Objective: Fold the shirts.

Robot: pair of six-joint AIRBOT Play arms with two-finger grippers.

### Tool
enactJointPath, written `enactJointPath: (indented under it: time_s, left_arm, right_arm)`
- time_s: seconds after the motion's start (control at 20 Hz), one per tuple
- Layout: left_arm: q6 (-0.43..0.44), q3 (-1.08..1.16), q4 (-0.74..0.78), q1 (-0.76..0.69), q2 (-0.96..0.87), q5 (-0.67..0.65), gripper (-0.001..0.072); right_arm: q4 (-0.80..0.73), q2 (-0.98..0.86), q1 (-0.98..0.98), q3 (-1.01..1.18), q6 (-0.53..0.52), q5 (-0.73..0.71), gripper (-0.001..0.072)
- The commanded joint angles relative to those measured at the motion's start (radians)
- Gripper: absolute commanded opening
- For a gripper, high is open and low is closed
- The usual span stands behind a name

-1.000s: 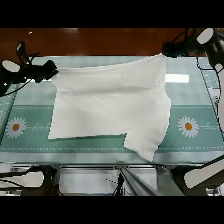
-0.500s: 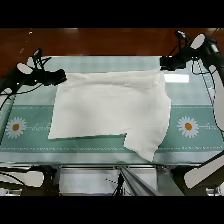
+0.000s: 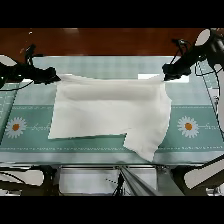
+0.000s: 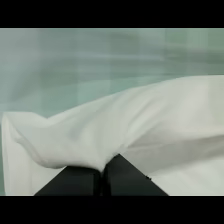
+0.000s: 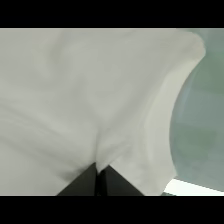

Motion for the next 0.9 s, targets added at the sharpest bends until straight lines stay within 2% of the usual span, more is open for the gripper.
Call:
enactJointPath:
  time_s: [0.0,0.05,0.15,0.2,0.25,0.3,0.35,0.4,0.45,0.6,0.7,0.85]
  left_arm:
    - [0.003,0.006,0.002,0.005,-0.023,-0.047,0.0031]
    - [0.003,0.006,0.001,0.002,-0.035,-0.066,0.0031]
    - [0.003,0.006,0.001,-0.003,-0.056,-0.117,0.0033]
    - [0.003,0.006,0.002,-0.003,-0.064,-0.146,0.0048]
    - [0.003,0.006,0.007,0.0,-0.068,-0.179,0.0147]
    - [0.003,0.007,0.022,0.004,-0.067,-0.209,0.0274]
    - [0.001,0.007,0.04,0.01,-0.064,-0.241,0.0412]
    - [-0.029,0.008,0.069,0.019,-0.061,-0.272,0.0492]
    - [-0.071,0.007,0.115,0.031,-0.057,-0.308,0.053]
    - [-0.22,0.007,0.303,0.083,-0.039,-0.437,0.0529]
    - [-0.241,0.006,0.385,0.124,-0.01,-0.518,0.0529]
    - [-0.237,-0.039,0.393,0.187,0.086,-0.524,0.0529]
  right_arm:
    - [-0.003,-0.016,0.003,0.0,0.007,0.049,0.0038]
    - [-0.006,-0.018,0.003,0.0,0.006,0.045,0.006]
    - [-0.01,-0.017,0.002,0.0,0.002,0.046,0.0164]
    - [-0.014,-0.017,0.001,0.0,-0.005,0.05,0.0165]
    - [-0.026,-0.017,0.001,0.0,-0.009,0.058,0.0165]
    - [-0.04,-0.016,0.001,0.0,-0.018,0.077,0.0206]
    - [-0.057,-0.014,0.001,0.0,-0.032,0.106,0.0307]
    - [-0.084,-0.012,0.002,0.0,-0.058,0.145,0.0323]
    - [-0.122,-0.006,0.0,0.0,-0.071,0.189,0.0325]
    - [-0.196,0.034,-0.035,0.0,-0.055,0.256,0.0325]
    - [-0.236,0.08,-0.082,0.0,-0.035,0.288,0.0325]
    - [-0.272,0.195,-0.185,-0.063,-0.035,0.286,0.0324]
